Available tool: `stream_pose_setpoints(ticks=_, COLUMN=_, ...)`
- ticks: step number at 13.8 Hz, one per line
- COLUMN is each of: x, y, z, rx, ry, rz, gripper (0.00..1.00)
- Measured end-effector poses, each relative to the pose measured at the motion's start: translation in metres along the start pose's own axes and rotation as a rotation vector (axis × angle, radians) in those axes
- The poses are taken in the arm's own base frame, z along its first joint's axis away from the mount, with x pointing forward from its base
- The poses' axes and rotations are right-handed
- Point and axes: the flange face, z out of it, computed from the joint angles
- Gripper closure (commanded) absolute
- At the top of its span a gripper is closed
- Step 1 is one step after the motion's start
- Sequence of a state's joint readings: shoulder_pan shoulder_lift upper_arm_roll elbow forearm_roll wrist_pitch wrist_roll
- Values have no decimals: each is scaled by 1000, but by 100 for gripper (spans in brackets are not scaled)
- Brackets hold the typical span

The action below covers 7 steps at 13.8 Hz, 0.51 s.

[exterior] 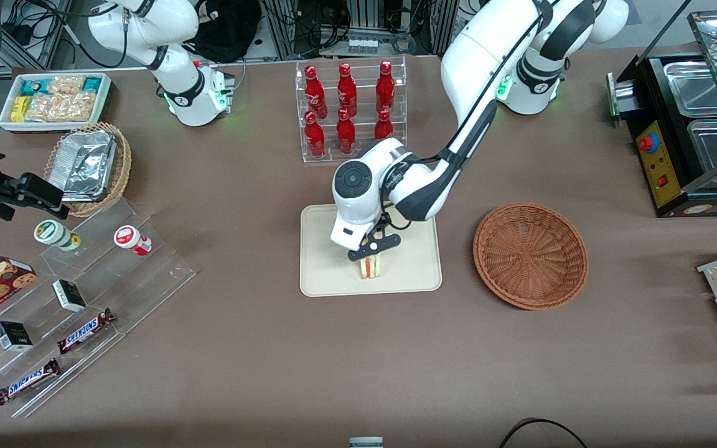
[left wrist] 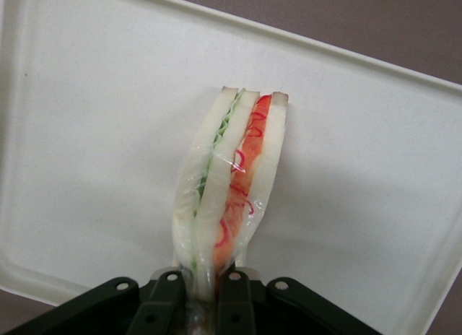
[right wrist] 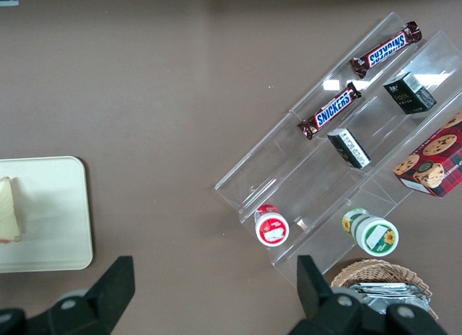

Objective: Place sandwich from basket to tray
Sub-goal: 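Lower the sandwich onto the cream tray and open the left gripper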

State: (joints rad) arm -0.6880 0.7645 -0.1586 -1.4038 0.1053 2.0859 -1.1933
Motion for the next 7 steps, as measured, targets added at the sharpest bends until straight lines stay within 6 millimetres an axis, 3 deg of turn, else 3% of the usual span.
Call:
stream_pose_setpoints(ticks=4, x=1, y=1, z=-1, rx=-4, ry=-4, rz=-4, gripper=0)
stream_pose_setpoints(ticks=7, x=3, y=4, z=-24, rx=-23, ry=8, rz=-5, gripper=0)
